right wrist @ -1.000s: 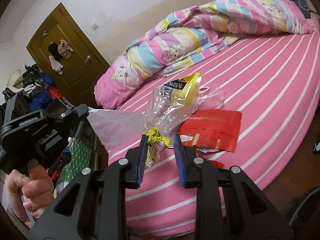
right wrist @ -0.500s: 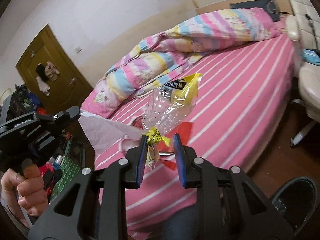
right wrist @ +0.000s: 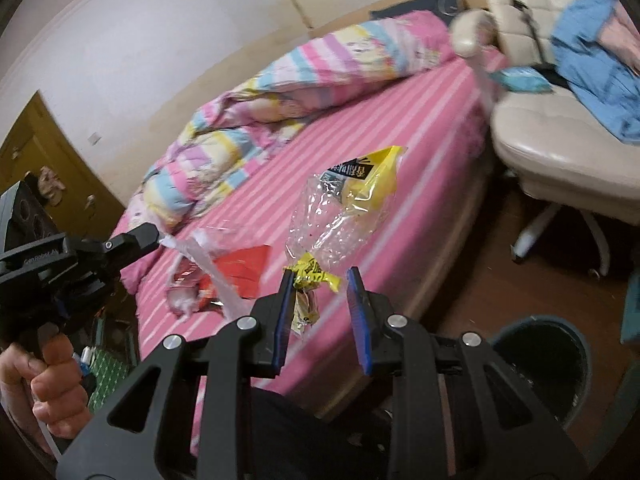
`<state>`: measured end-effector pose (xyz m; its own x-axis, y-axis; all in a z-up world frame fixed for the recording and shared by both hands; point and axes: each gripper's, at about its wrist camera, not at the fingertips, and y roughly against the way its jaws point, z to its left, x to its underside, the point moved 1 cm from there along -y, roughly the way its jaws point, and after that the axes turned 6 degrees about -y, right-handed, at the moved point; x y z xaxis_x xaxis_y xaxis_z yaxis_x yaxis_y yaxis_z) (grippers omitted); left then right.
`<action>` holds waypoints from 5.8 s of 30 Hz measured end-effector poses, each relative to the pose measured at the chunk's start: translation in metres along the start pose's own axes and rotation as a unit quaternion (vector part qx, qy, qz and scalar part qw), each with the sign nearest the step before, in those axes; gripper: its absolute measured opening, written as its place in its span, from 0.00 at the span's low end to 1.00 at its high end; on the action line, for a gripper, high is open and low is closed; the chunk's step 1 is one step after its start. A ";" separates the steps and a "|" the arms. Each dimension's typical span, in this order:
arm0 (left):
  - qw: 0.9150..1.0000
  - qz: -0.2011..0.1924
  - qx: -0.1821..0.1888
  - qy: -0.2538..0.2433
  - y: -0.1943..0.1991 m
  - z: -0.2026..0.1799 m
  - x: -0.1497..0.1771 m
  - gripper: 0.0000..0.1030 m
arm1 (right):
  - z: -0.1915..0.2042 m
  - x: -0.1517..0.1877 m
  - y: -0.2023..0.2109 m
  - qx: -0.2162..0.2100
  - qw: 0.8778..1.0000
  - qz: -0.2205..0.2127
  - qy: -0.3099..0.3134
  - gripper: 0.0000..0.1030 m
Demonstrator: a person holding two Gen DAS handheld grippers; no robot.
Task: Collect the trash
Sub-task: 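Carry the bag and tissue in both tools over the black trash bin, then open both tools to drop the bag and tissue into the bin, then move both open tools back over the remaining trash on the bed, then grasp the red packet with the right tool while the left tool grasps the small red wrapper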
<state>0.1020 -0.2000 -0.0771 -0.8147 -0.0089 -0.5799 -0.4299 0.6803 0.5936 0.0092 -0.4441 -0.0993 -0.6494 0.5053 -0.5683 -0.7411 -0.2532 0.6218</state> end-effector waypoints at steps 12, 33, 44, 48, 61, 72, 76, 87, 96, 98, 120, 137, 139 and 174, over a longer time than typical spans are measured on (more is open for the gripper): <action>0.990 0.128 0.026 -0.044 -0.108 -0.042 0.064 0.00 | -0.124 0.040 0.019 0.090 0.993 0.021 -0.071 0.26; 0.942 0.319 0.038 -0.096 -0.271 -0.071 0.169 0.00 | -0.246 0.098 0.006 0.192 0.970 0.079 -0.127 0.26; 0.909 0.400 0.020 -0.115 -0.334 -0.060 0.225 0.00 | -0.289 0.126 -0.011 0.224 0.955 0.118 -0.152 0.26; 0.898 0.421 -0.011 -0.125 -0.340 -0.041 0.240 0.00 | -0.294 0.137 -0.021 0.228 0.952 0.136 -0.156 0.27; 0.892 0.434 -0.040 -0.121 -0.347 -0.018 0.248 0.43 | -0.295 0.149 -0.037 0.257 0.944 0.151 -0.141 0.60; 0.927 0.356 -0.051 -0.102 -0.315 -0.019 0.206 0.79 | -0.252 0.123 -0.018 0.267 0.956 0.099 -0.070 0.83; 0.943 0.319 -0.051 -0.083 -0.294 -0.015 0.188 0.79 | -0.216 0.106 -0.013 0.263 0.962 0.061 -0.022 0.86; 0.978 0.192 -0.061 -0.053 -0.199 -0.012 0.133 0.79 | -0.119 0.072 -0.001 0.243 0.965 0.013 0.093 0.86; 0.989 0.055 -0.132 -0.041 -0.072 0.019 0.075 0.83 | -0.011 0.038 0.011 0.135 0.979 -0.026 0.150 0.86; 0.987 0.036 -0.152 -0.047 -0.050 0.024 0.069 0.83 | 0.012 0.037 0.009 0.116 0.978 -0.029 0.170 0.88; 0.956 -0.067 -0.259 0.120 0.126 0.178 0.065 0.83 | 0.200 0.067 -0.061 -0.062 0.959 0.041 0.274 0.88; 0.954 -0.036 -0.247 0.163 0.098 0.250 0.038 0.83 | 0.213 0.070 -0.166 -0.046 0.953 0.126 0.270 0.88; 0.953 -0.041 -0.247 0.171 0.102 0.259 0.033 0.83 | 0.214 0.070 -0.178 -0.057 0.956 0.144 0.250 0.88; 0.955 -0.042 -0.243 0.165 0.072 0.347 -0.069 0.83 | 0.201 0.094 -0.325 -0.035 0.952 0.254 0.166 0.03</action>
<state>0.2622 0.1036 -0.1876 -0.8136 -0.3333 -0.4763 -0.5630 0.2473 0.7886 0.2230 -0.1486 -0.2467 -0.9367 0.0176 -0.3496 -0.3186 -0.4564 0.8308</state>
